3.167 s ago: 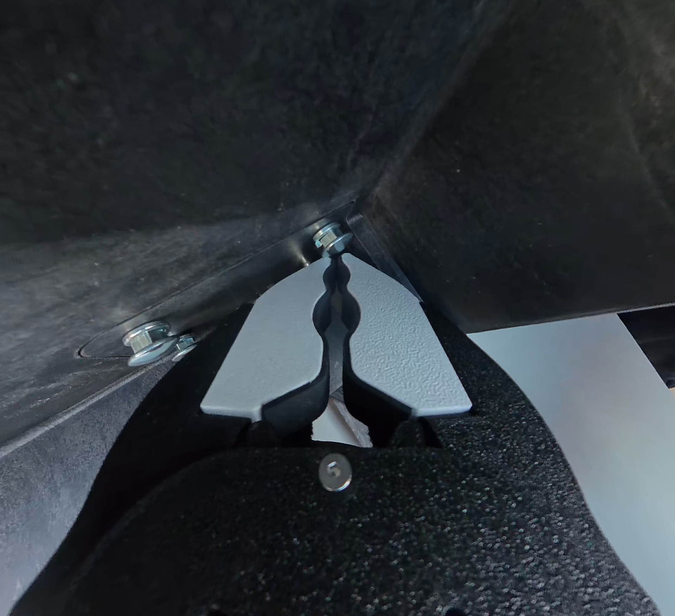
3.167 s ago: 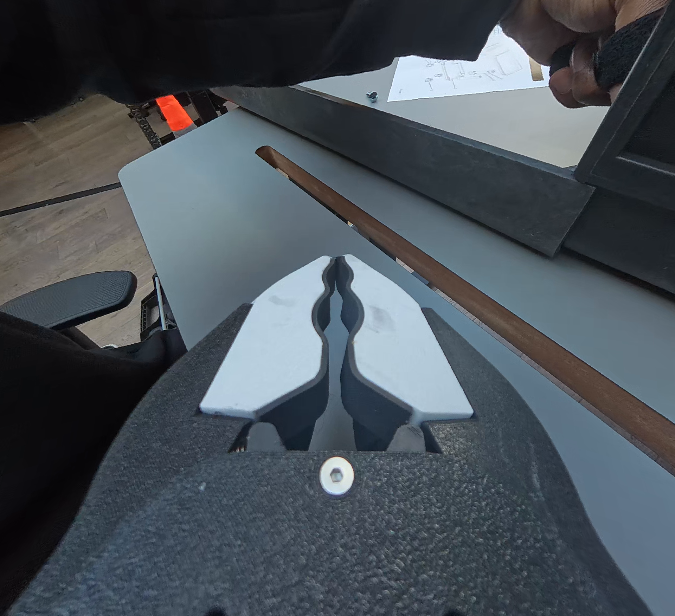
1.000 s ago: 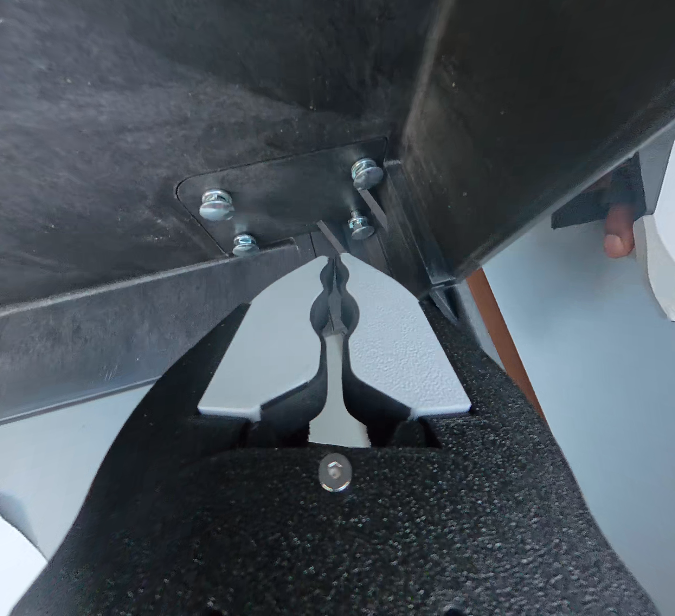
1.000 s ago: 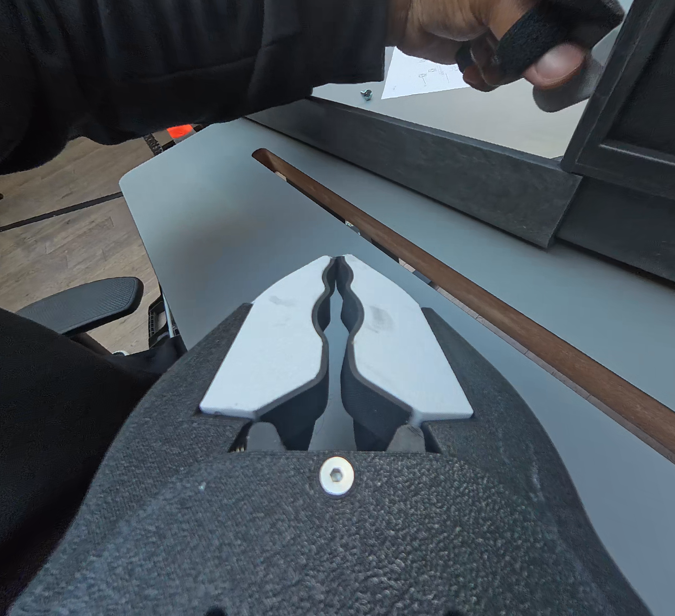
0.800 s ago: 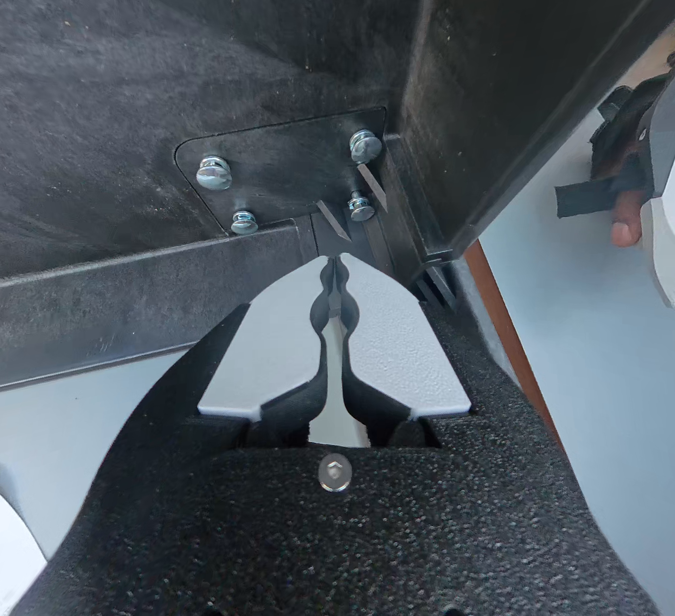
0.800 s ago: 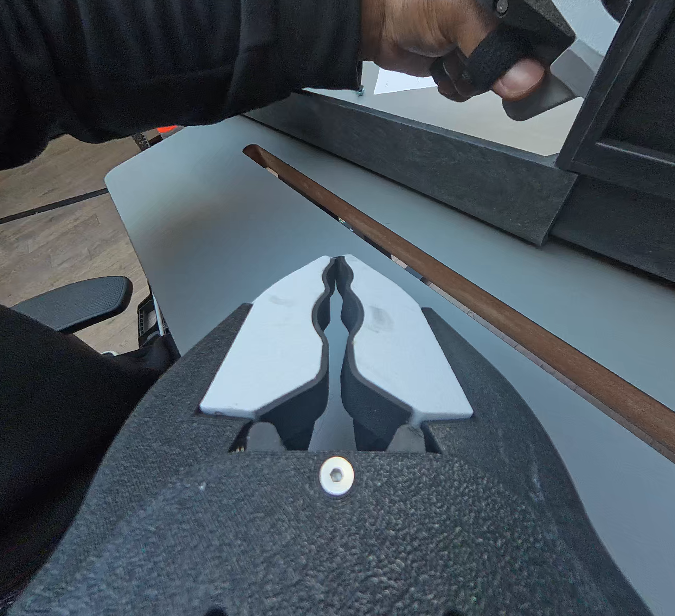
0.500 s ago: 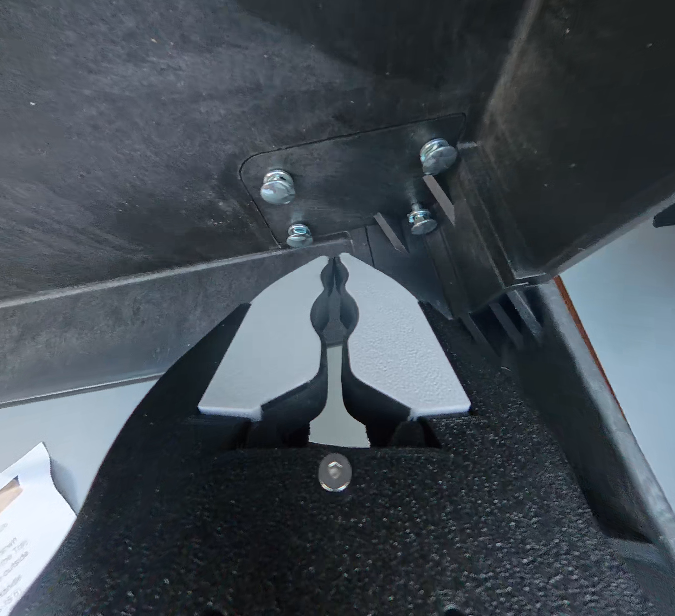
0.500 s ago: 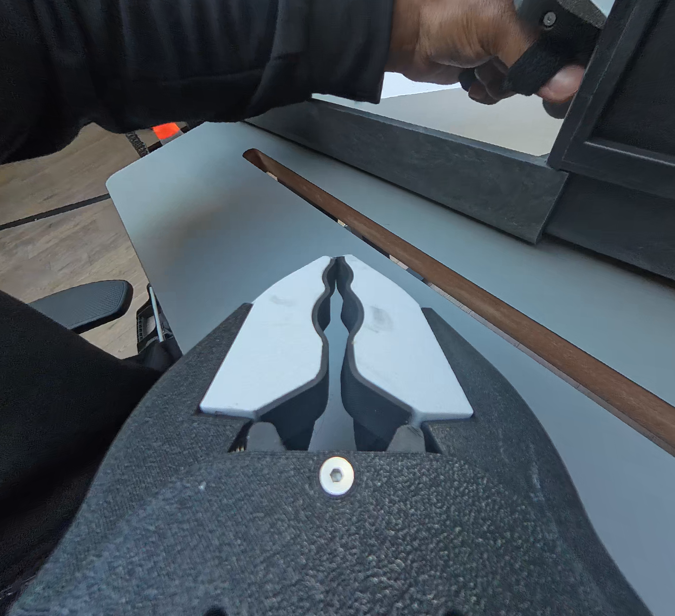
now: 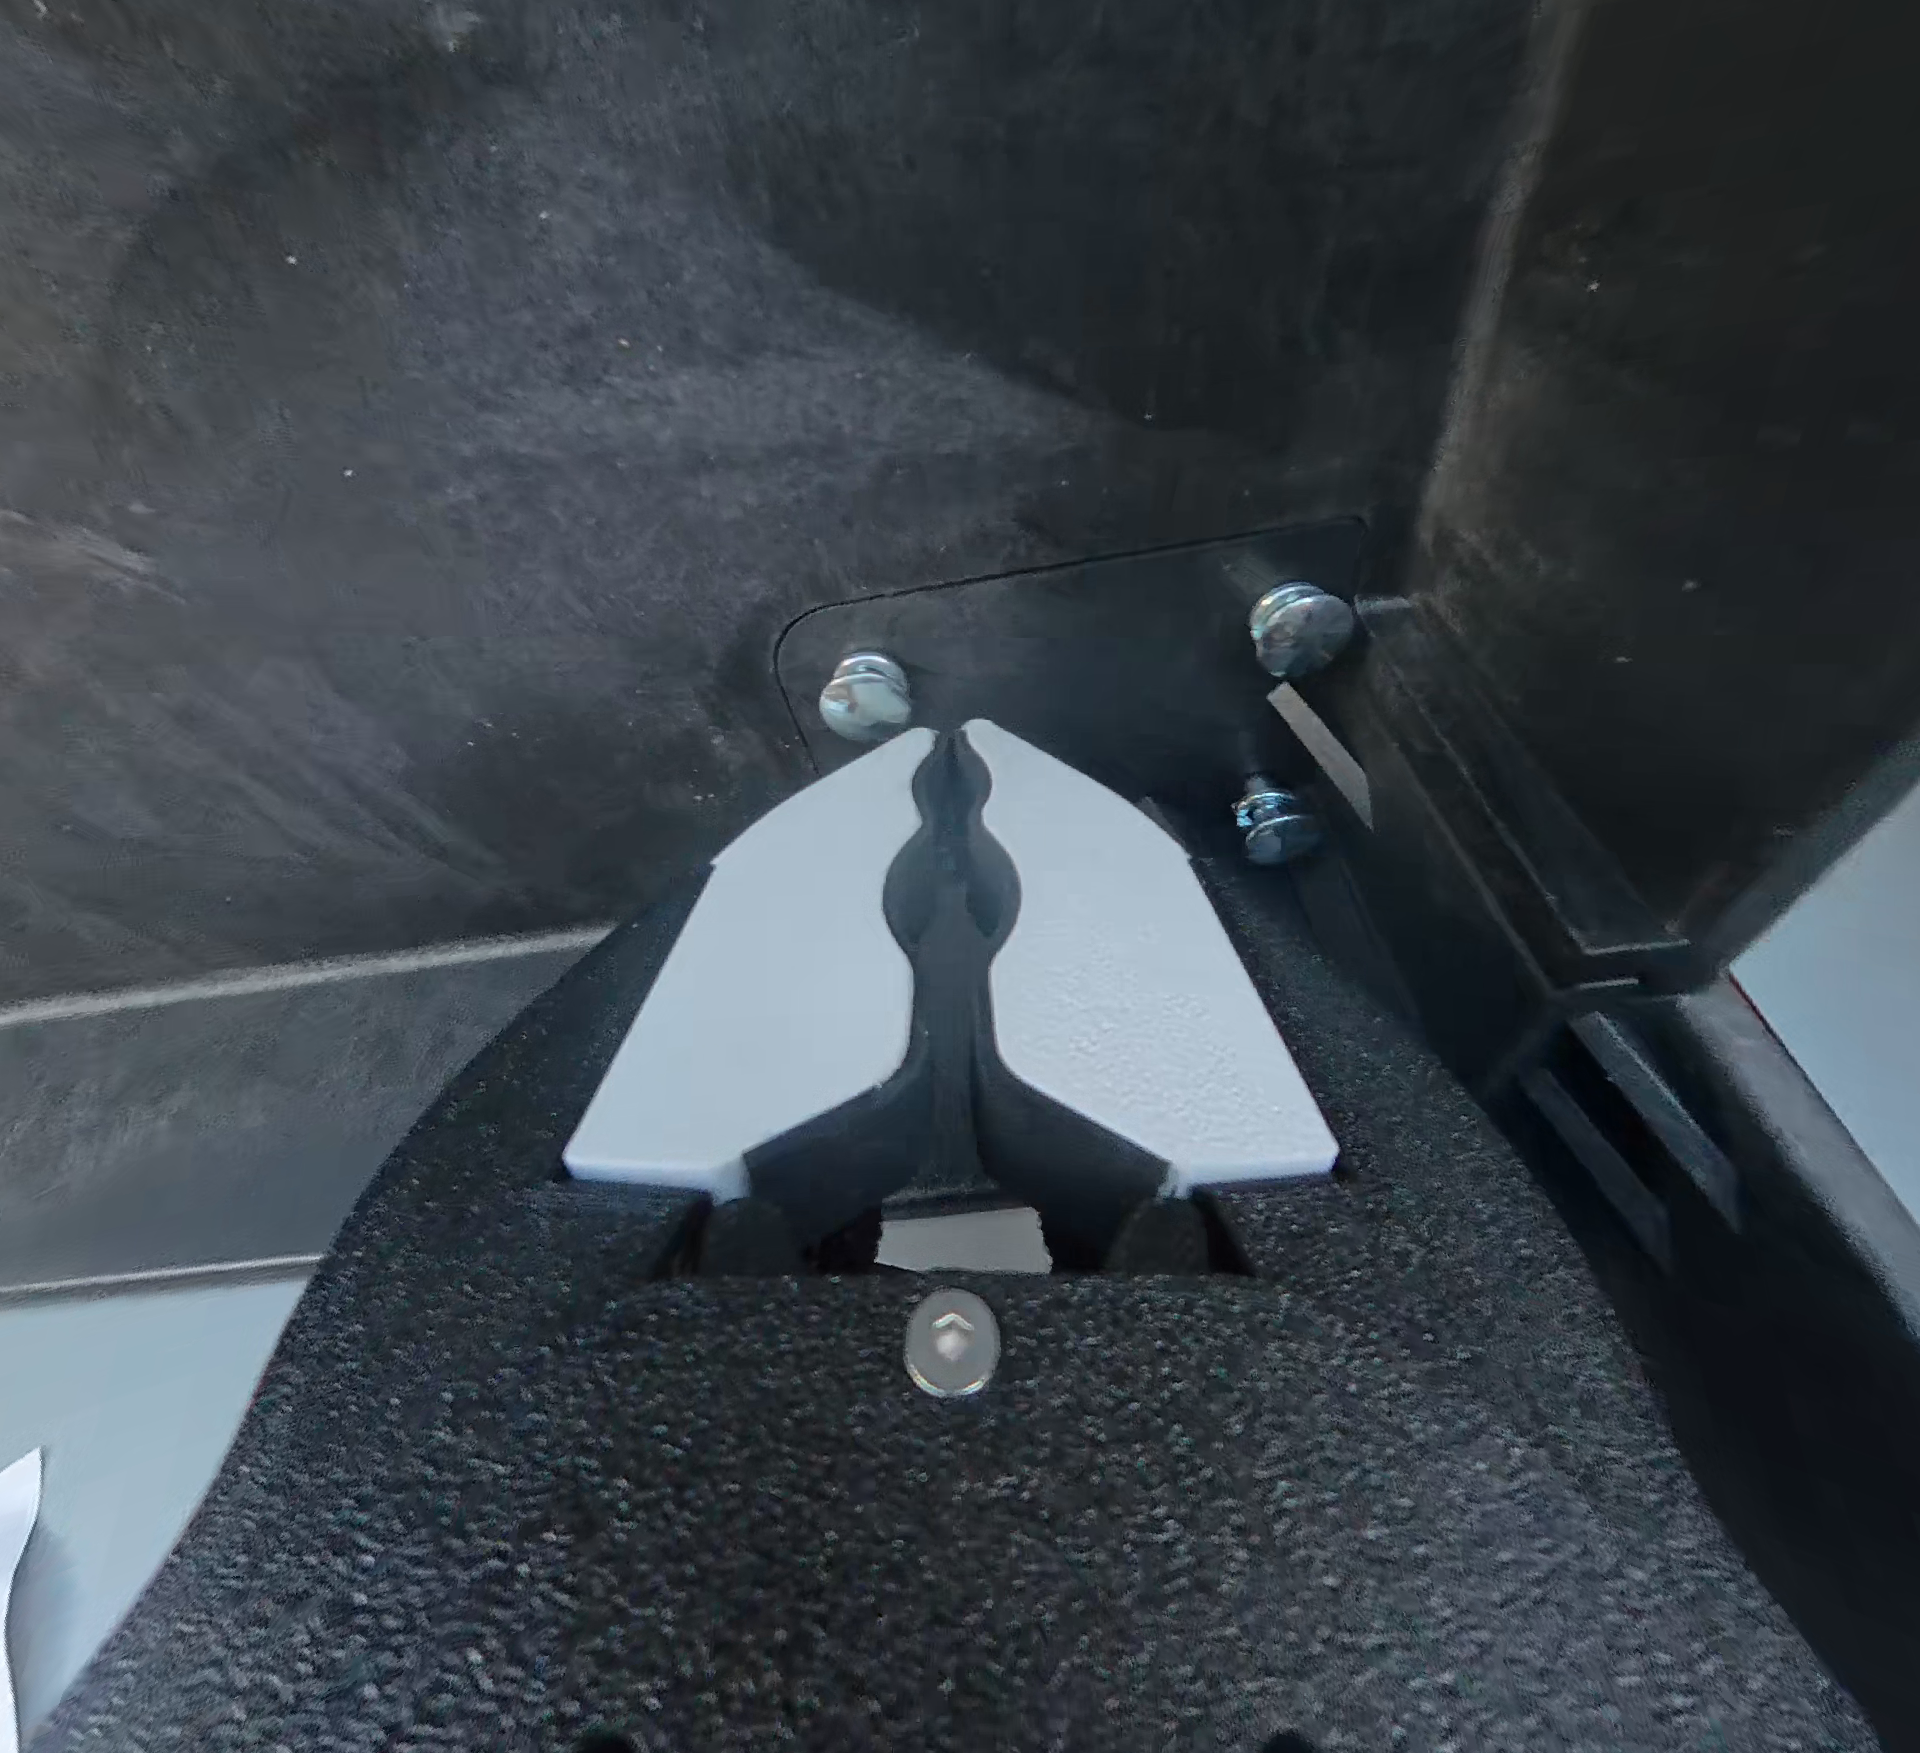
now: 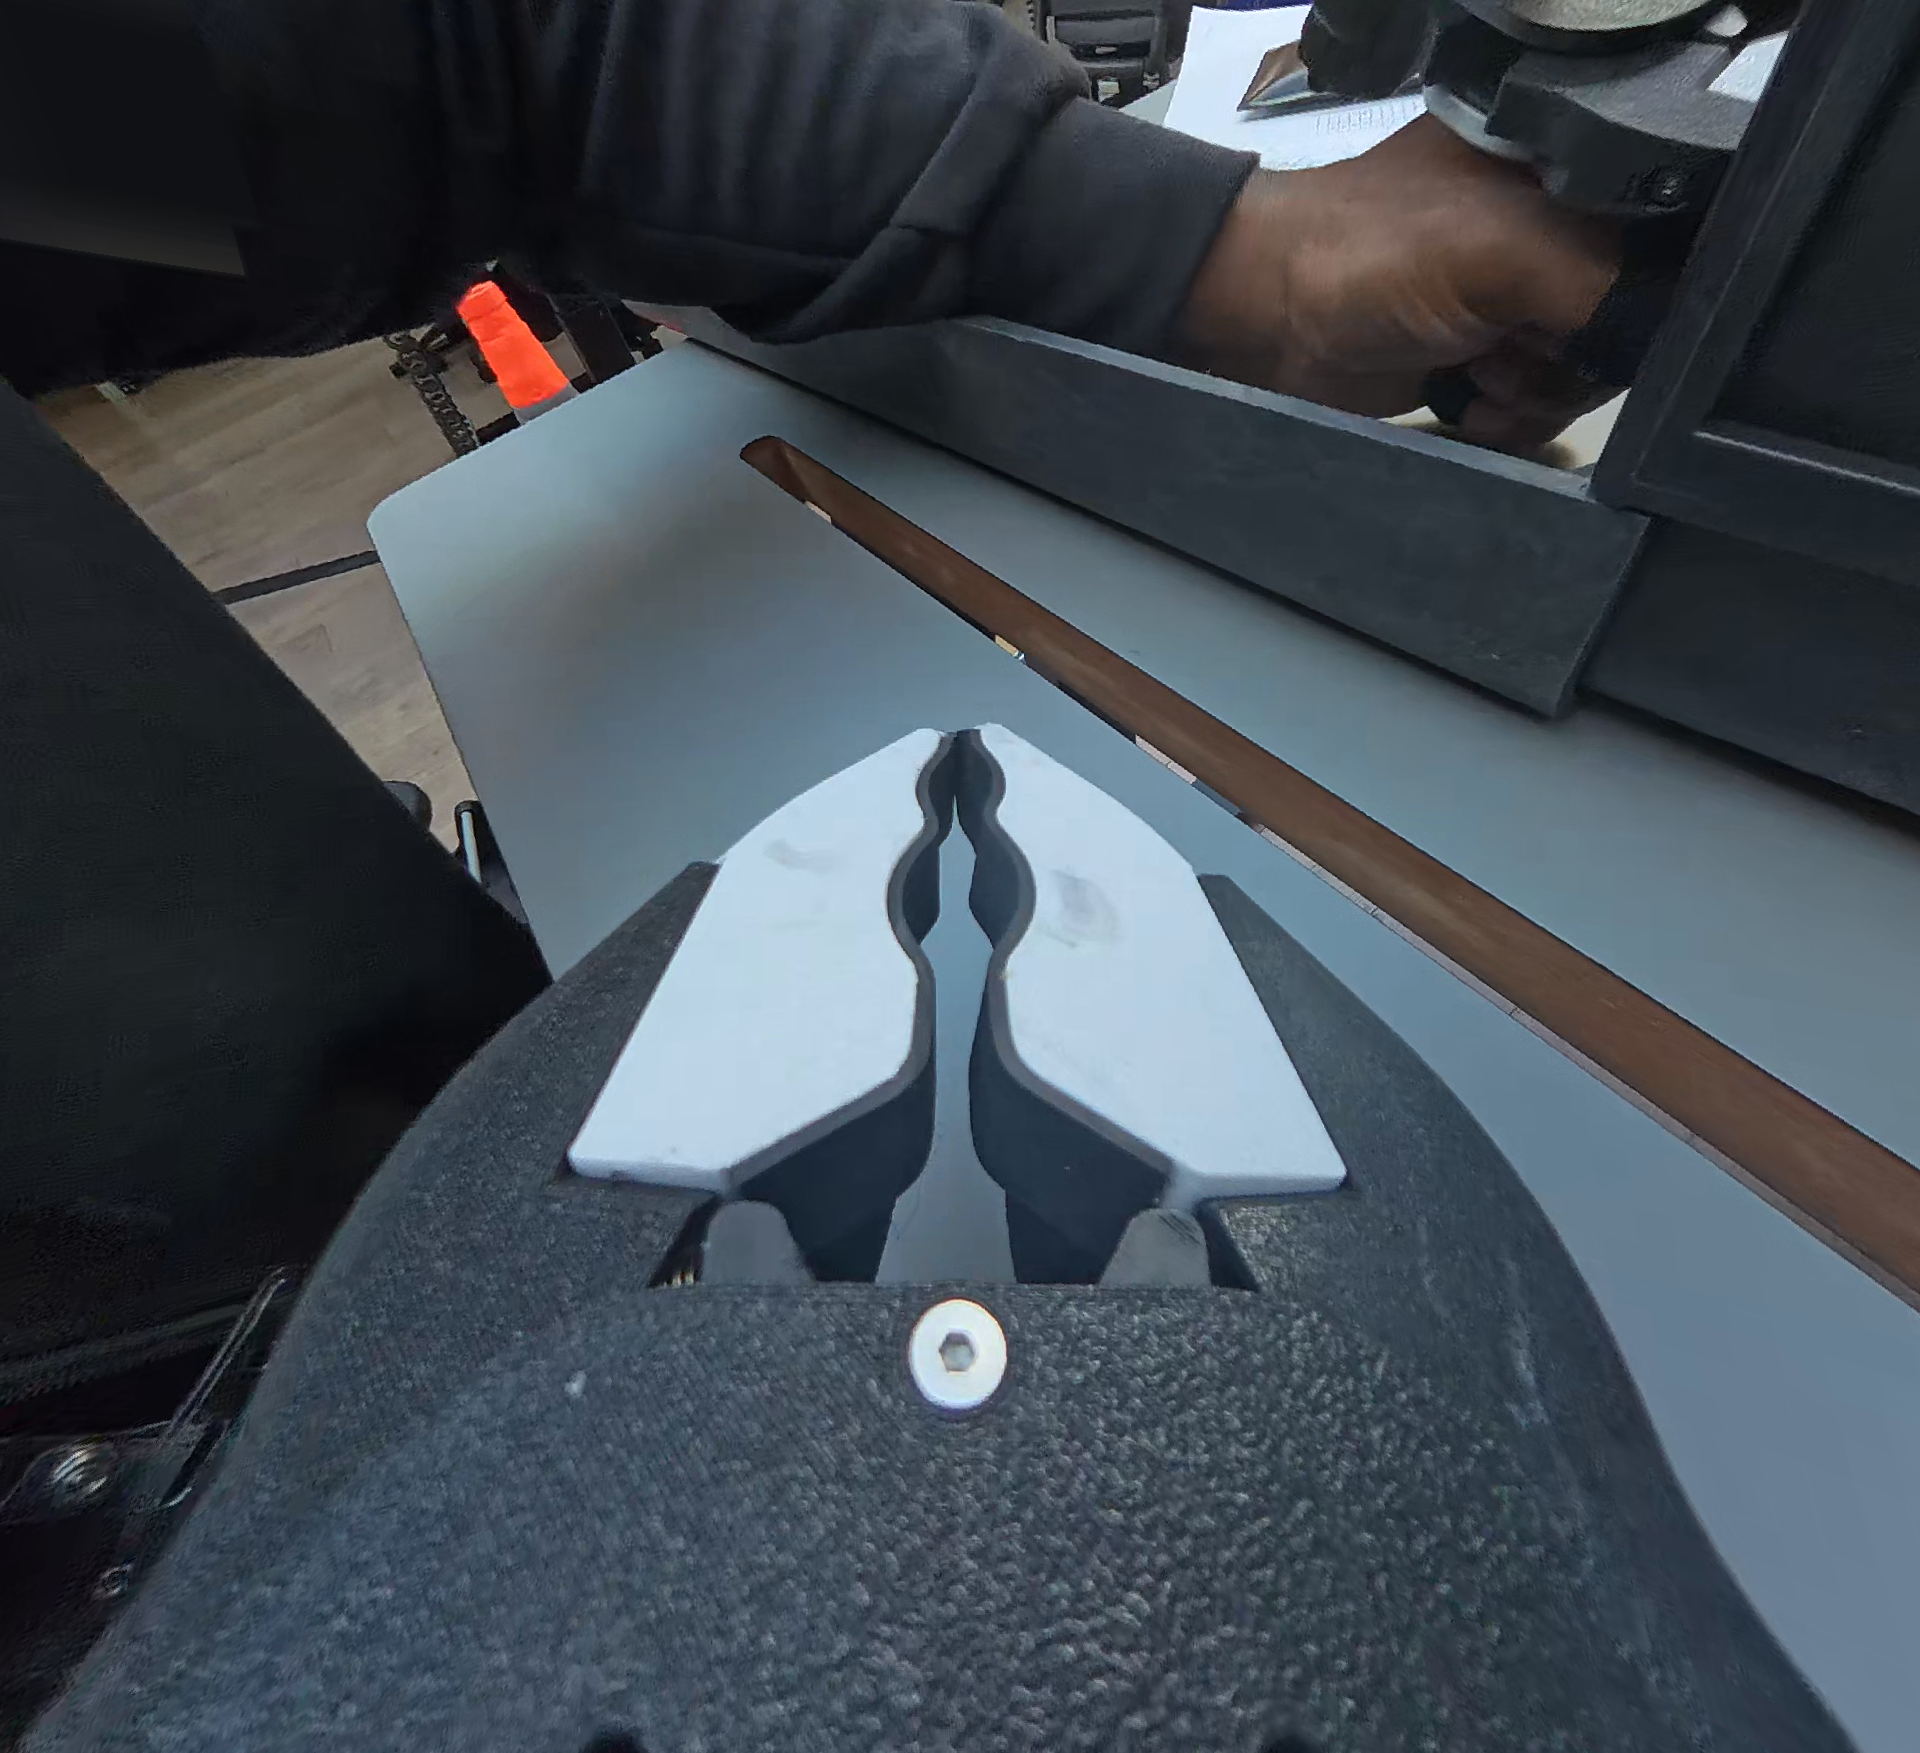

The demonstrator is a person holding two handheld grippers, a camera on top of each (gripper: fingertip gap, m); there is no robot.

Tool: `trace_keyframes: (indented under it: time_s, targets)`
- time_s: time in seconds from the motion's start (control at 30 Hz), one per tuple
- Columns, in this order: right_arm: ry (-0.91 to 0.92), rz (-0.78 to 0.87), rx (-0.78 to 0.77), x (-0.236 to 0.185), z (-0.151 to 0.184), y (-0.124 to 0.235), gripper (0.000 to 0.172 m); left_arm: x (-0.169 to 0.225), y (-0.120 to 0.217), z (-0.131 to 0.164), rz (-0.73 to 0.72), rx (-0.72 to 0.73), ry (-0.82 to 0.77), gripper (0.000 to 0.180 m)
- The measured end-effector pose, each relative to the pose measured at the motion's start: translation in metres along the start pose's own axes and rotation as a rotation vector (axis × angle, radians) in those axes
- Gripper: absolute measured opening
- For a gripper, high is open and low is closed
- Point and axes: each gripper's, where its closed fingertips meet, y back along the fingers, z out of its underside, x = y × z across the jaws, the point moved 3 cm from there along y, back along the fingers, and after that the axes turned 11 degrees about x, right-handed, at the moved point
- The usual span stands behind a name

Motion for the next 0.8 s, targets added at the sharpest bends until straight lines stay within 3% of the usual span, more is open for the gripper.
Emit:
trace_keyframes:
  time_s: [0.2,0.8]
  targets:
    - [-0.012,0.012,-0.023,0.0022,0.0022,-0.0028,0.000,-0.0124,0.0012,-0.0018,-0.096,0.036,0.036,0.002]
    - [-0.018,-0.022,-0.020,-0.0014,0.0018,-0.0027,0.000,-0.0121,-0.0016,-0.0041,-0.048,0.061,0.039,0.014]
